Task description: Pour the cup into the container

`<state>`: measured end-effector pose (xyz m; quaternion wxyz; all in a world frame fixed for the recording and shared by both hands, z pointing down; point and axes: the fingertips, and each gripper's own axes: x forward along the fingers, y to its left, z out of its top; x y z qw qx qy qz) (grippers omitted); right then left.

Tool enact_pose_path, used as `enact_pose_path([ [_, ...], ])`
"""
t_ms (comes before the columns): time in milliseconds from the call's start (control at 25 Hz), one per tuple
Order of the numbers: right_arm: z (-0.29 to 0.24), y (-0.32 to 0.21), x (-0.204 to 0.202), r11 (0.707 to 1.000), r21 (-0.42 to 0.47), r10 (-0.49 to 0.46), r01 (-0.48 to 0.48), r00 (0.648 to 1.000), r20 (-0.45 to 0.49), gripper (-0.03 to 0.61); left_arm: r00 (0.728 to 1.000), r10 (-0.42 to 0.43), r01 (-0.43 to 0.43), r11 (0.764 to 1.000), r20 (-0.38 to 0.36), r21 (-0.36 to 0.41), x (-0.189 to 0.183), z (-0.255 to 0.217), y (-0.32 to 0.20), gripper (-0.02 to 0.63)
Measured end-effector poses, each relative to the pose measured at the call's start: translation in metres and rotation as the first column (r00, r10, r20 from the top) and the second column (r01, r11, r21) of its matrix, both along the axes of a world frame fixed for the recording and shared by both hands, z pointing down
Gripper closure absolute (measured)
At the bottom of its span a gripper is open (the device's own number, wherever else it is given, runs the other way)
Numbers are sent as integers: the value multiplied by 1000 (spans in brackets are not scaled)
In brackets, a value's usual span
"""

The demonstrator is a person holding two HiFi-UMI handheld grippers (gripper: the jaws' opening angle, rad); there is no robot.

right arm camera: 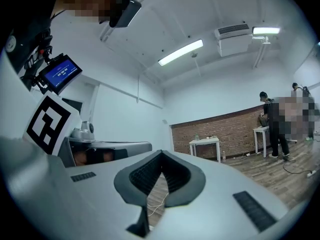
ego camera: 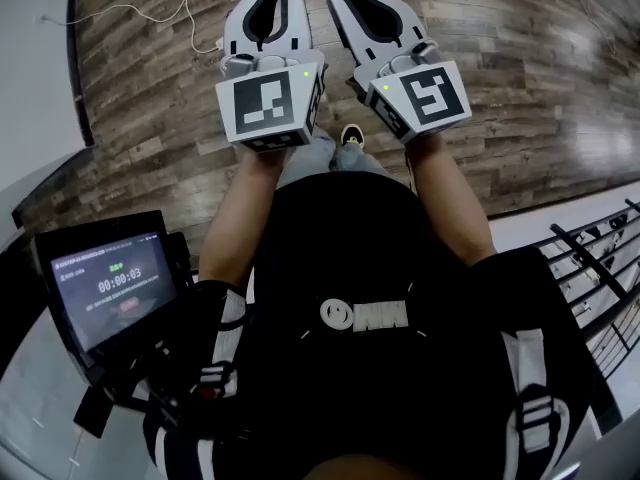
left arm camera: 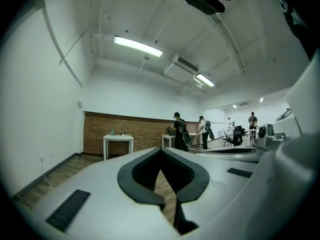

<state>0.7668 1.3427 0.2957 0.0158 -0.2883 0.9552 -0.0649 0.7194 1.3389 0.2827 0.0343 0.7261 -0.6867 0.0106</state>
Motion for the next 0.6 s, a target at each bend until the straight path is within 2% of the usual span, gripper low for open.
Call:
enact_pose_path([
  [280,6,-16,-60,1000,15,-8,8,999,-33,574,999,-28,28,1000,-26,6,-70,5,-10,612],
  [600,5,-28,-74,1000,26,-1,3,999,-50,574,998,-19,19,1000,-56,-2,-84,9,-19,614],
])
